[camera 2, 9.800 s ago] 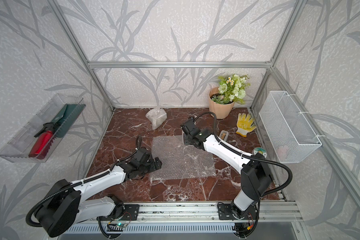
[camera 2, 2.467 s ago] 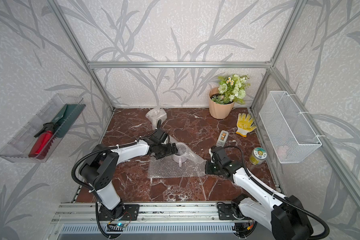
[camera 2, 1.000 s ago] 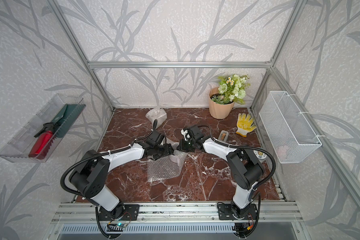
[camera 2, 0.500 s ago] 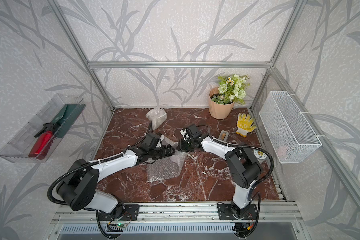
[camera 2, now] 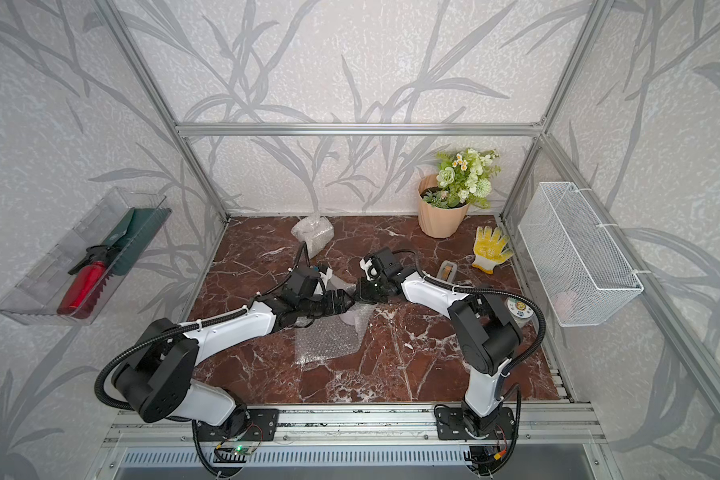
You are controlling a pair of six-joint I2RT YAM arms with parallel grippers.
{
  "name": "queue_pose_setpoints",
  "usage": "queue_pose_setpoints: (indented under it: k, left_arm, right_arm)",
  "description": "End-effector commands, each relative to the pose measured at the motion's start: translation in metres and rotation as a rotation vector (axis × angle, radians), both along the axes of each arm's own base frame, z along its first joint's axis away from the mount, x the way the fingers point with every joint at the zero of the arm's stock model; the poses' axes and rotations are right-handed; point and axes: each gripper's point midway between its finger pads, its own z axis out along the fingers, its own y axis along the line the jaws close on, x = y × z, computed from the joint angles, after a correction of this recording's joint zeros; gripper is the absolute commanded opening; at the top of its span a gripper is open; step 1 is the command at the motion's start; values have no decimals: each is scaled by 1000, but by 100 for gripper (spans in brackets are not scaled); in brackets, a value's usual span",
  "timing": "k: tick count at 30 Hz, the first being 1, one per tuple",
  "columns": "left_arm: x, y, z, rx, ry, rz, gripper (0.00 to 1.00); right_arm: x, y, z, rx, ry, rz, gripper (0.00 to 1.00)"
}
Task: Wrap mugs in bubble wrap
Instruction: Wrap the mug in bubble wrap.
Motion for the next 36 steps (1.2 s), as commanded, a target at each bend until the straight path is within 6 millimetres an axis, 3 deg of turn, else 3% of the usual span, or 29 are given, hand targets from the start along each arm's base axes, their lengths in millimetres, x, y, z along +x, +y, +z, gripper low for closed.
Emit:
queue_pose_setpoints:
  k: [1, 11, 13, 18, 19, 20, 22, 26, 29, 32, 36]
  left_arm:
    - [-3, 3, -13, 33, 15, 1, 81]
    - [1, 18, -43, 150, 92, 70, 80]
    - [3, 20, -45, 164, 99, 81, 81]
    - [3, 21, -50, 180, 116, 86, 81]
    - [3, 21, -51, 181, 117, 88, 81]
    - [2, 22, -52, 182, 120, 89, 81]
    - [2, 23, -53, 188, 124, 92, 81]
    - [2, 22, -53, 190, 126, 91, 81]
    - [3, 22, -52, 190, 125, 90, 81]
    - [3, 22, -50, 190, 123, 87, 81]
    - [3, 22, -49, 193, 124, 86, 81]
  right_arm:
    - [-7, -7, -25, -65, 72, -24, 12]
    - [-7, -2, -8, -26, 54, -9, 17]
    - [-6, 1, 2, -1, 39, -3, 21]
    - [-3, 5, 48, 78, -61, 24, 43]
    - [-3, 4, 51, 71, -91, 42, 44]
    - [-3, 0, 67, 76, -138, 39, 45]
    - [-3, -13, 73, 30, -187, 20, 46]
    - [-3, -52, 56, -183, -240, -39, 49]
    - [-9, -71, 34, -309, -214, -20, 62]
    - [-13, -70, 21, -328, -185, 21, 70]
    - [-13, -54, 12, -285, -146, 62, 71]
